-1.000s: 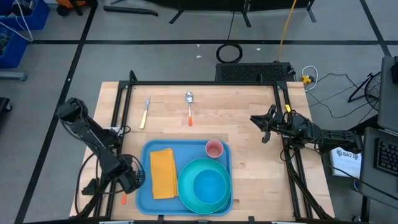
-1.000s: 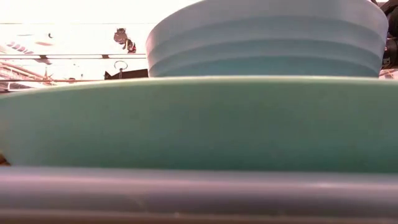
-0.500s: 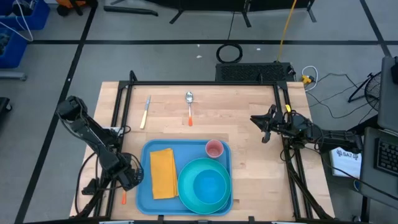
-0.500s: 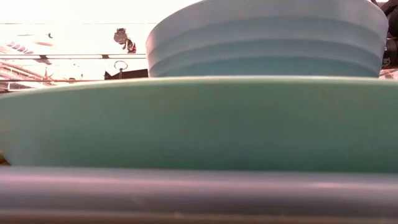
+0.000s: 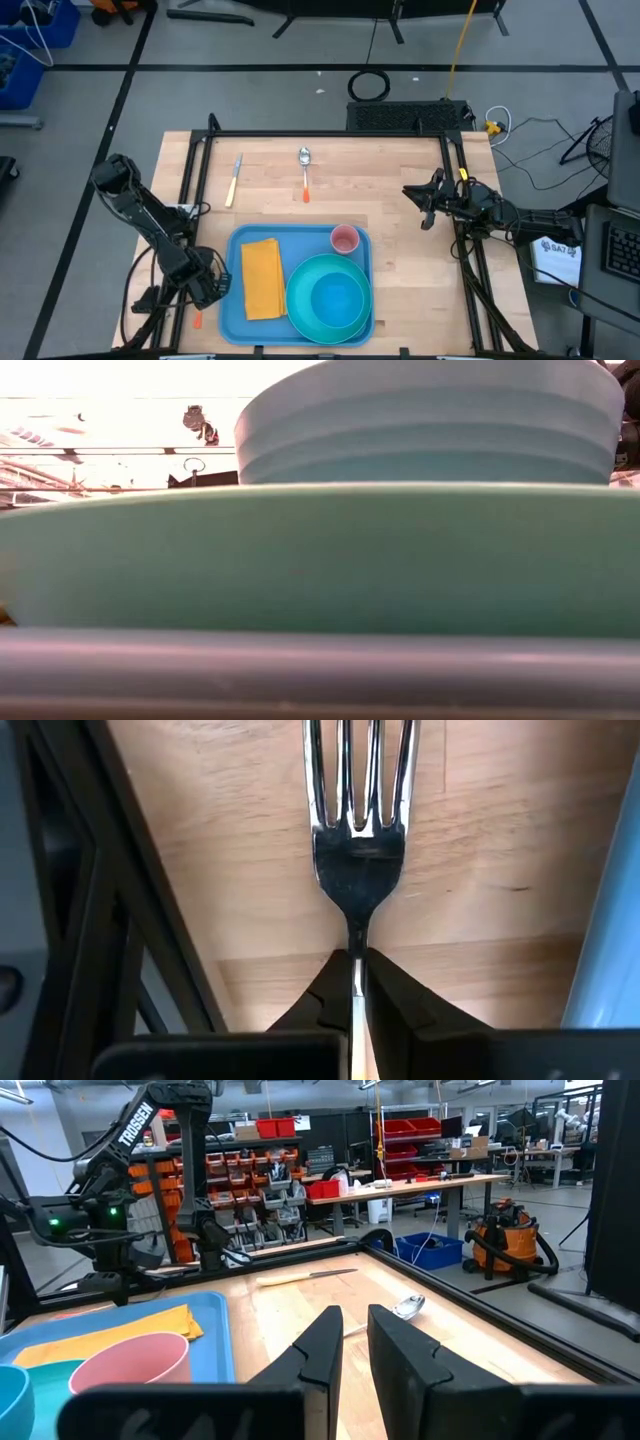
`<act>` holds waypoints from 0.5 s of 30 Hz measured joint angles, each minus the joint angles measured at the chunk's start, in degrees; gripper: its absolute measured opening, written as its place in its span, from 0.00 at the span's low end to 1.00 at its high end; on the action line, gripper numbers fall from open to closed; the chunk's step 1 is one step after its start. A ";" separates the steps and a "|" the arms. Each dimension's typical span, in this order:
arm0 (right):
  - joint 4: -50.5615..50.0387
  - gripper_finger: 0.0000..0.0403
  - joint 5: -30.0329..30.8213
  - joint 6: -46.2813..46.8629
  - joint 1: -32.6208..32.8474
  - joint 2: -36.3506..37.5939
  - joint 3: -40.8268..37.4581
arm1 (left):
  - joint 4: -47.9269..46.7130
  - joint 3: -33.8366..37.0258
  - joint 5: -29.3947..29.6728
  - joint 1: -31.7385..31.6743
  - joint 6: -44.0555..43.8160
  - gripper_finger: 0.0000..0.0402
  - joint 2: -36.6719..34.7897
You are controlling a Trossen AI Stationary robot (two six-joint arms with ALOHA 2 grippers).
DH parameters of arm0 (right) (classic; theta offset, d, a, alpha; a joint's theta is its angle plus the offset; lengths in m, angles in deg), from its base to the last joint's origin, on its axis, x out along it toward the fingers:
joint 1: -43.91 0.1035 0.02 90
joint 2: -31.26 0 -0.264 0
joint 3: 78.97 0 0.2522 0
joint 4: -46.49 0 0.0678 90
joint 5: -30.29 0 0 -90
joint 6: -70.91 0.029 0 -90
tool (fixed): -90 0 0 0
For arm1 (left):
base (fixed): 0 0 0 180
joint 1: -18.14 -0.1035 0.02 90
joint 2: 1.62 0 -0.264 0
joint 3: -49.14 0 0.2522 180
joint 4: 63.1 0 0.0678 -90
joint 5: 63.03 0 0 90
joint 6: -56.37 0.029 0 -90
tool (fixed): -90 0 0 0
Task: Set up tray
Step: Put the orange fork on the yellow napkin
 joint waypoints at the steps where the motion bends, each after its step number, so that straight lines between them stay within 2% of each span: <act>1: 0.00 0.11 0.00 0.00 0.00 0.00 0.00 | -0.22 -0.14 0.31 0.17 0.00 0.03 0.01; 6: 0.00 0.11 0.00 0.00 0.00 0.00 -0.01 | -3.82 -2.41 2.40 0.45 0.44 0.03 -0.82; 9: 0.00 0.11 0.00 0.01 0.01 0.00 -0.01 | -8.11 -4.72 5.89 0.27 0.65 0.03 -1.89; 15: 0.00 0.11 0.00 0.01 -0.01 0.00 0.00 | -10.99 -9.09 11.83 0.32 1.27 0.03 -3.98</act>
